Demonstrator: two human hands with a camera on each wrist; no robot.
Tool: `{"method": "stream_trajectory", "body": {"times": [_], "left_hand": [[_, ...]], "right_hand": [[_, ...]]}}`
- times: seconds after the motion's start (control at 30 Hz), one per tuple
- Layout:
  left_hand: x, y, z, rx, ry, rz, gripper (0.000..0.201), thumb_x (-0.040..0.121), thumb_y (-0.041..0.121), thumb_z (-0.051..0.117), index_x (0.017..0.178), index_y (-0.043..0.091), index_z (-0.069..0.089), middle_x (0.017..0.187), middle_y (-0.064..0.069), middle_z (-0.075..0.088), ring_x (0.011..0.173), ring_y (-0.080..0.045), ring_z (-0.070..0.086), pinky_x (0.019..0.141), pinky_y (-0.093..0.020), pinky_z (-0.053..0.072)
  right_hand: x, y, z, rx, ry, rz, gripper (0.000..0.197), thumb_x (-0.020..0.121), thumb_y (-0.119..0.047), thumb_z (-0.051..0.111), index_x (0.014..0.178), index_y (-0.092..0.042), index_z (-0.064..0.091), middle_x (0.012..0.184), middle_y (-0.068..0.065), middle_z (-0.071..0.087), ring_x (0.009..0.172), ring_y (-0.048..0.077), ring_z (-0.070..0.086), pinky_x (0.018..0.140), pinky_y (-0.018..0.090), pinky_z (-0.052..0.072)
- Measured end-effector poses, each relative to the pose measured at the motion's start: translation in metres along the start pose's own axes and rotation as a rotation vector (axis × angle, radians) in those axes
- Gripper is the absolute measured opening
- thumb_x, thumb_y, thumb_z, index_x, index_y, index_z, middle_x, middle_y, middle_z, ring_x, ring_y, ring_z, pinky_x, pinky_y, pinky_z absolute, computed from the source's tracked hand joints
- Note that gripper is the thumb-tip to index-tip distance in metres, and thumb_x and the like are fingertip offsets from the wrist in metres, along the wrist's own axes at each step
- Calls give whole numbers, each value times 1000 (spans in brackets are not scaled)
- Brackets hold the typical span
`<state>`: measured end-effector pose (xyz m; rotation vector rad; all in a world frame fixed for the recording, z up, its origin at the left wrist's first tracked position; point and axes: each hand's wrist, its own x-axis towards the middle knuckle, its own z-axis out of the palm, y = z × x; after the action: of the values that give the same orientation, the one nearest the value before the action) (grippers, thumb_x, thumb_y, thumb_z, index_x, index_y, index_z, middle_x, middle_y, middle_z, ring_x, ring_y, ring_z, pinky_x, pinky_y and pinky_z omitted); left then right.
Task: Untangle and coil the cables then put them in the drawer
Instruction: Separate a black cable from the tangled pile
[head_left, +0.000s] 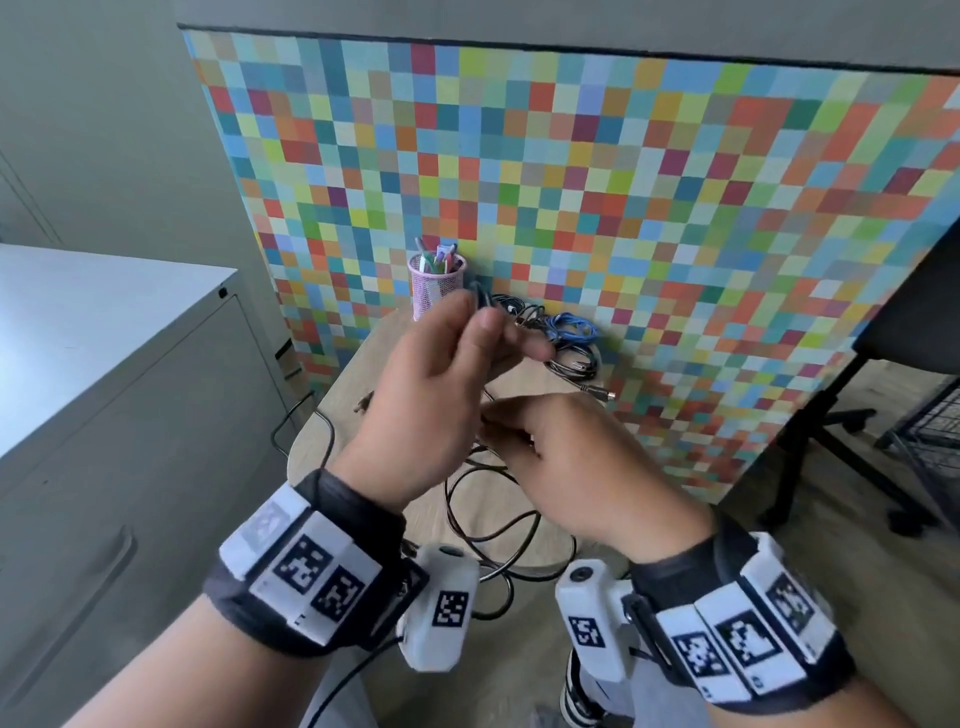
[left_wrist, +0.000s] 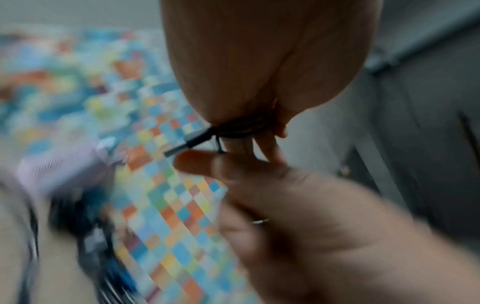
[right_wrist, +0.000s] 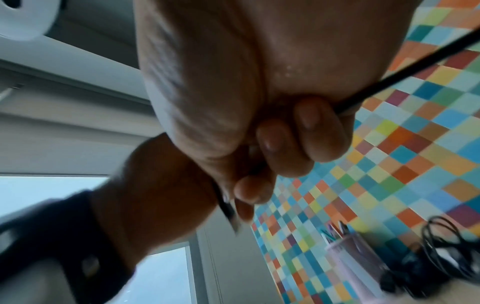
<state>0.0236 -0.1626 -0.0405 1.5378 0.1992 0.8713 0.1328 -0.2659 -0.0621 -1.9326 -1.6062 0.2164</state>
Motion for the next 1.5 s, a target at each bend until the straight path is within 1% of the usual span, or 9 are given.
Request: {"method": "stream_trajectory", "body": {"times": [0.1,0.27,0.53,0.73,0.87,1.07,1.2,1.37,1.5], "left_hand": [[-2,-8,-6,770,-87,83,24,106,28,45,86,21,55,85,8,72,82,-18,64,79,-41,52],[-3,-4,-11,788,-307,-108,38,107,28,48,72,17,57,56,4,57,54,-15,50,59,-36,45],[-6,6,-22,-184,-362,-344,38,102,31,41,71,17,57,53,1,26,45,-12,18,42,-25,13],[-3,14,-7,-578,-190,-210,29,105,29,38,84,11,45,71,-10,64,72,-29,71,70,-32,62],[-3,4,-1,-198,-133,-68,28,109,28,34,89,11,44,113,-12,77,118,-26,68,104,-34,51],[-5,-9,0,834,-216,14,27,109,40,38,89,23,45,91,6,72,77,-13,63,71,-36,47],[-3,0,0,876,-284,-98,34,109,28,40,78,16,44,59,-2,61,56,-12,53,58,-26,37],[1,9,-5,844,-377,-148,44,108,30,44,68,12,51,59,-5,52,56,-16,42,58,-35,37],[-1,10,-11,681,-441,-236,45,109,32,45,73,10,59,56,1,47,52,-13,38,53,-30,34]], "right_hand": [[-4,-7,-16,-67,-51,-22,18,95,-39,63,78,-34,61,63,-6,55,61,18,51,57,40,45],[-10,-5,-52,31,0,22,13,87,-37,77,75,-31,78,67,-15,70,63,5,64,64,37,55],[-4,27,-75,237,296,-2,15,92,-25,75,93,-40,76,83,-37,71,83,-13,68,75,6,48],[-1,21,-25,224,76,63,21,101,-34,64,93,-47,78,61,-19,64,59,-6,57,58,23,44],[-1,8,-4,106,-3,41,24,102,-40,59,80,-45,66,56,-12,53,57,4,48,58,33,42],[-6,-3,-18,-13,-102,44,23,96,-27,62,74,-30,64,69,-6,58,68,18,57,62,39,46],[-11,0,-32,75,-88,4,23,91,-33,72,69,-38,72,61,-17,66,57,5,57,59,35,50],[-15,1,-46,109,35,-27,14,83,-33,84,72,-29,78,52,-5,57,48,7,42,47,20,34],[-16,3,-58,171,46,-19,7,83,-31,86,77,-33,82,60,-2,68,50,12,49,50,31,41]]}}
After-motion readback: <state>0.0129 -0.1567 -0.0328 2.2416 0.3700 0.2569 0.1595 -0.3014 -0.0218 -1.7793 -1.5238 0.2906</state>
